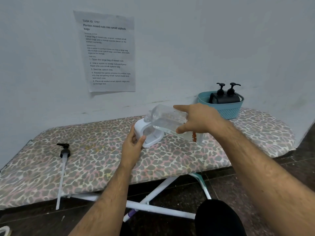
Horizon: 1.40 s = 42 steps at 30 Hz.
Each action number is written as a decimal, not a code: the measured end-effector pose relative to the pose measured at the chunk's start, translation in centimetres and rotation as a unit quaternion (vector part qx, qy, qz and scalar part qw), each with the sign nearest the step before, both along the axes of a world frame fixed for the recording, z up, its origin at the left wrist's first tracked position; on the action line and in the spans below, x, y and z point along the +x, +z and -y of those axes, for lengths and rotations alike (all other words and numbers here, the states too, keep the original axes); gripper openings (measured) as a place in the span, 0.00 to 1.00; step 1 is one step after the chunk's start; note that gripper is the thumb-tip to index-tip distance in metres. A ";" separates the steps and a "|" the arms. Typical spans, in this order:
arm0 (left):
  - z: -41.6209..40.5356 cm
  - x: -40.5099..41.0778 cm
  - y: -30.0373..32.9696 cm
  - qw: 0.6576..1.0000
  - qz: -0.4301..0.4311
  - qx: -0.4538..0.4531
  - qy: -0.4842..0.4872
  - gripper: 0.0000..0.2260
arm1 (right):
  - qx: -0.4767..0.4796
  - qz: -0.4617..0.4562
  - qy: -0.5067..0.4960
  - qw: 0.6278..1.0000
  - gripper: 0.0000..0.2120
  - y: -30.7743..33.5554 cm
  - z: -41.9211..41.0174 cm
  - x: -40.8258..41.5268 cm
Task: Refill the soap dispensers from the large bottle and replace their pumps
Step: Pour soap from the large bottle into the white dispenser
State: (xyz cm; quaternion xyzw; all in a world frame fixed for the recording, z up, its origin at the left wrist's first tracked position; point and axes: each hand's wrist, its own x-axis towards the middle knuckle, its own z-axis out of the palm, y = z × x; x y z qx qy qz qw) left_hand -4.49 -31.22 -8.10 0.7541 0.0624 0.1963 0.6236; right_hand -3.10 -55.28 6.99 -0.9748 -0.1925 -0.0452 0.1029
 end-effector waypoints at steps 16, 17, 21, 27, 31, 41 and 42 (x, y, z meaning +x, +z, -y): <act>-0.2 0.2 -0.3 1.000 0.003 -0.012 -0.009 0.28 | -0.047 -0.012 0.000 0.999 0.42 1.9 -0.7 0.5; -0.1 0.2 -0.2 1.000 0.003 -0.010 -0.007 0.29 | -0.049 -0.014 0.000 0.999 0.42 2.1 -0.7 0.5; -0.1 0.2 -0.1 1.000 0.003 -0.005 -0.004 0.29 | -0.057 -0.022 0.001 0.998 0.42 2.5 -0.9 0.5; -0.1 0.0 0.0 1.000 0.003 -0.005 -0.008 0.28 | -0.075 -0.030 0.004 0.997 0.42 3.4 -1.3 0.4; -0.1 0.0 0.0 1.000 0.003 -0.006 -0.008 0.28 | -0.087 -0.028 0.004 0.996 0.42 3.7 -1.5 0.2; -0.4 0.3 -0.4 1.000 0.003 -0.008 -0.010 0.28 | -0.098 -0.041 0.000 0.994 0.43 4.3 -2.0 0.3; -0.3 0.3 -0.4 1.000 0.003 -0.009 -0.011 0.28 | -0.100 -0.042 -0.001 0.994 0.43 4.4 -2.0 0.3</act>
